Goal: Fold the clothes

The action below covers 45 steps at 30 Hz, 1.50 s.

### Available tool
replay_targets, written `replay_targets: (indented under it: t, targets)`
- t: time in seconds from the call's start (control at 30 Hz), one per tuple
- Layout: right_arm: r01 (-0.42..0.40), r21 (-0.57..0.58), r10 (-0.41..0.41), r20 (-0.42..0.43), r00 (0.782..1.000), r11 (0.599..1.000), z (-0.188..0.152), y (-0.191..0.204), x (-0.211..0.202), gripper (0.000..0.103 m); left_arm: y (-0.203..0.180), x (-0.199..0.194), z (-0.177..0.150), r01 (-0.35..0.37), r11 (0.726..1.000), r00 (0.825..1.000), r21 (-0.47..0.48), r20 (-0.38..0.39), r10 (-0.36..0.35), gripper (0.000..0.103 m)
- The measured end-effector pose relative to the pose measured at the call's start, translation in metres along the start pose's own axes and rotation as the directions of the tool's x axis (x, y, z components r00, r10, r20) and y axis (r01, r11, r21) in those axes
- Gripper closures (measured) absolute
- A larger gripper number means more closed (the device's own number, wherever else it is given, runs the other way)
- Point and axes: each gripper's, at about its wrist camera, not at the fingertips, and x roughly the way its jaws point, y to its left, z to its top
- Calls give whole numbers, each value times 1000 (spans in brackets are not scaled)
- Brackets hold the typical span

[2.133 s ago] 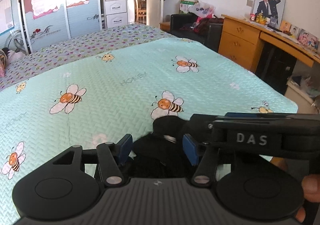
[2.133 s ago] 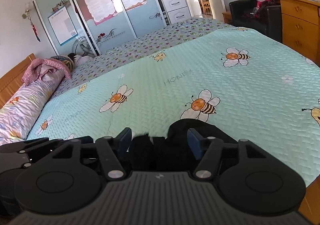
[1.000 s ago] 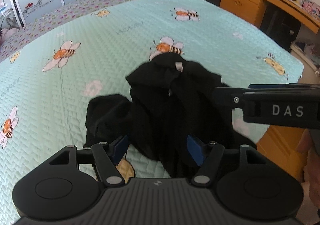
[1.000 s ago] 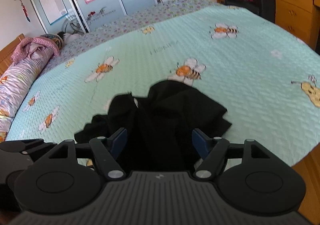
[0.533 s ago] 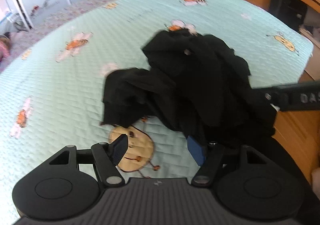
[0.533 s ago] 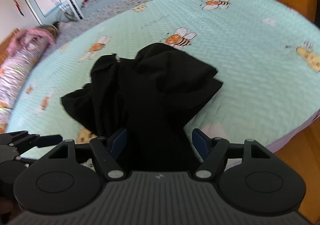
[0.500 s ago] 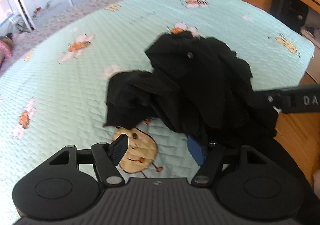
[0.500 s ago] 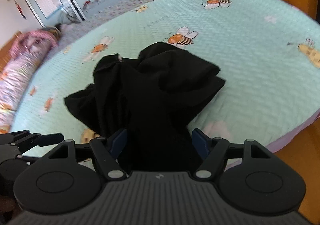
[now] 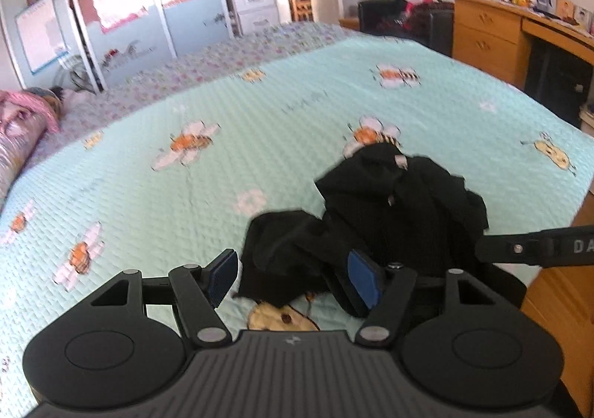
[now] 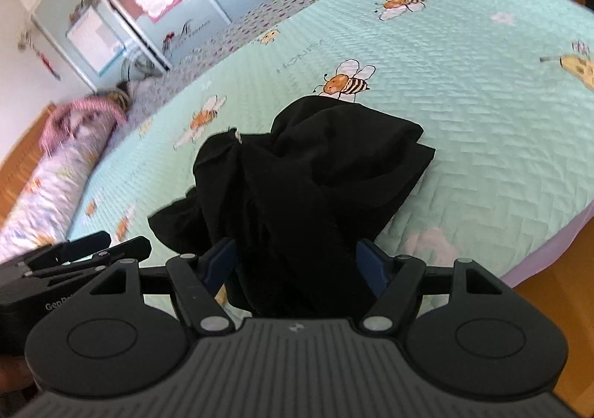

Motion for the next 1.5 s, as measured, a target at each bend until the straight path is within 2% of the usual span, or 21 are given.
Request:
replay_targets:
  t: [0.2, 0.37, 0.53, 0.77, 0.97, 1.2, 1.37, 1.5]
  targets:
    - [-64, 48, 62, 46, 997, 997, 2, -5, -6, 30, -2, -5, 7, -48, 999, 998, 1, 52, 47, 34]
    - [-131, 39, 125, 118, 985, 991, 4, -3, -17, 30, -2, -9, 10, -37, 999, 996, -8, 78, 38, 34]
    - [-114, 58, 107, 117, 987, 992, 5, -6, -16, 30, -9, -6, 16, 17, 1000, 997, -12, 71, -16, 34]
    - [-85, 92, 70, 150, 986, 992, 6, -17, -21, 30, -34, 1, 14, 99, 994, 993, 38, 60, -102, 34]
    - [-63, 121, 41, 177, 983, 991, 9, -31, -27, 30, -45, -12, 17, 210, 977, 967, 48, 135, -214, 34]
    - [-69, 114, 49, 175, 983, 991, 7, -36, -27, 30, -51, -15, 26, 227, 973, 955, 45, 187, -231, 34]
    - [-62, 112, 44, 158, 986, 992, 5, -34, -23, 30, -52, -15, 27, 224, 974, 955, 45, 191, -228, 34]
    - [-60, 114, 42, 154, 987, 992, 3, -34, -23, 30, -51, -7, 27, 223, 974, 961, 30, 164, -225, 34]
